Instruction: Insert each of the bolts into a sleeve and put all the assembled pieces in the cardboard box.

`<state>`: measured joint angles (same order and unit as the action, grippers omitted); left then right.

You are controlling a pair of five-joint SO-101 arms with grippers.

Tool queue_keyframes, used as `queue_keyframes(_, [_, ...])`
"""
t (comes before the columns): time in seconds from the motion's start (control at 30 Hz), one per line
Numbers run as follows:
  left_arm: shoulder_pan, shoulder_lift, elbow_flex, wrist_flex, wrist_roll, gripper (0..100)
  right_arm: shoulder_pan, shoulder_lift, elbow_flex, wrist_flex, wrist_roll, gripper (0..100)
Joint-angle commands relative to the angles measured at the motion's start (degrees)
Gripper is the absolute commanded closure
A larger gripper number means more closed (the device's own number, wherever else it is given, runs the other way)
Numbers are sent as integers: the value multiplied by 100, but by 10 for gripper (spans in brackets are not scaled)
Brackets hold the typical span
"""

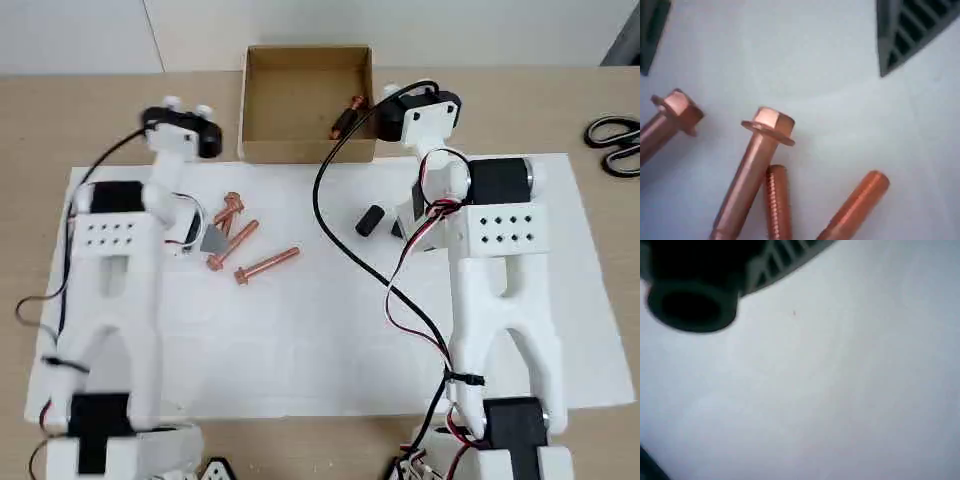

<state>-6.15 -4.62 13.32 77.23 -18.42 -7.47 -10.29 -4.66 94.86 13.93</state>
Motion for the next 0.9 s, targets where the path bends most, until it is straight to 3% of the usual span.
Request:
queue_keyframes(0.0, [-26, 466, -514, -378, -325, 724, 40, -277, -308, 31, 62, 995])
queue_keyframes(0.23, [-9, 1653, -1244, -738, -325, 724, 40, -277, -281, 40, 62, 995])
queue_keyframes(0.43, [396, 1837, -1727, 255, -123, 733, 31, -277, 114, -22, 62, 995])
queue_keyframes(0.57, [958, 1433, -1842, 888, -519, 757, 13, -286, 132, -22, 62, 995])
queue_keyframes(0.87, [1442, 2040, -1815, 765, -747, 761, 13, -321, 149, -13, 62, 995])
